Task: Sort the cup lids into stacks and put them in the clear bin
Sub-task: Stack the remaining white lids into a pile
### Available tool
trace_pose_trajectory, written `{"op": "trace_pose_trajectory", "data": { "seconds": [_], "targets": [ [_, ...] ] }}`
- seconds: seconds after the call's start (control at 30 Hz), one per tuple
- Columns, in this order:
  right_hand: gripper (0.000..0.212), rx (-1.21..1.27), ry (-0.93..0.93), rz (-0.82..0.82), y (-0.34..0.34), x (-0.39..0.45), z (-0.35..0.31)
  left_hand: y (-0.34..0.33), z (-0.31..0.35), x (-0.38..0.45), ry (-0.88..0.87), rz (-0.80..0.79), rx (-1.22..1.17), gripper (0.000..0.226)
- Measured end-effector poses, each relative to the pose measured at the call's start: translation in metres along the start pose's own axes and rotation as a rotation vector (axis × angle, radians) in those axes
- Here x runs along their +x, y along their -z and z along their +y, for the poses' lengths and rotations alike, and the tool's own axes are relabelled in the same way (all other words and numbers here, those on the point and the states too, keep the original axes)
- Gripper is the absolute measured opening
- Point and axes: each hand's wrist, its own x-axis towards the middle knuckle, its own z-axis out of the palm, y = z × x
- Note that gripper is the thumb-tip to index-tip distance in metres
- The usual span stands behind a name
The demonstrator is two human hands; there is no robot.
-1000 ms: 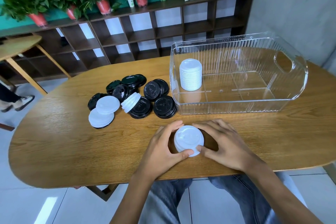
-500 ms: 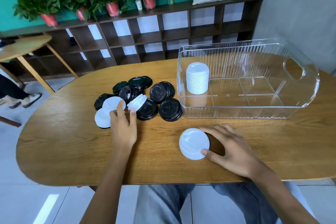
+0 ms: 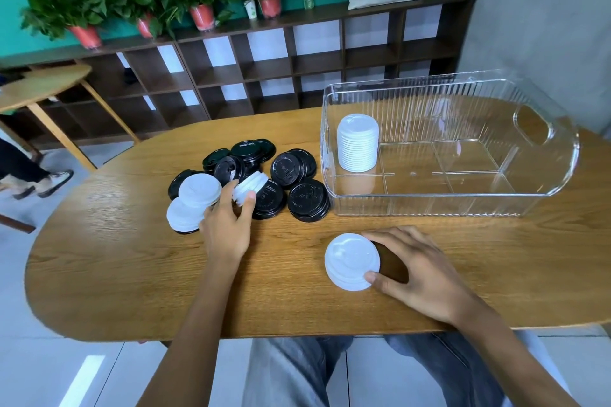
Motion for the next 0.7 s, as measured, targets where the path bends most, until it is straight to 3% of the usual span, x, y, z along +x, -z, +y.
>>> {"op": "trace_pose_trajectory", "data": {
  "seconds": [0.13, 0.3, 0.7],
  "targets": [
    [0.066, 0.012, 0.001, 0.003, 0.0, 0.0, 0.0, -0.004, 0.005, 0.003, -0.003, 0.032, -0.059, 0.05],
    [0.066, 0.017, -0.004, 0.002, 0.0, 0.0, 0.001, -0.004, 0.0, -0.001, -0.031, 0.034, -0.297, 0.04],
    [0.068, 0.031, -0.012, 0.001, 0.001, 0.0, -0.002, -0.003, -0.004, -0.008, -0.108, 0.12, -0.399, 0.035]
  ]
}}
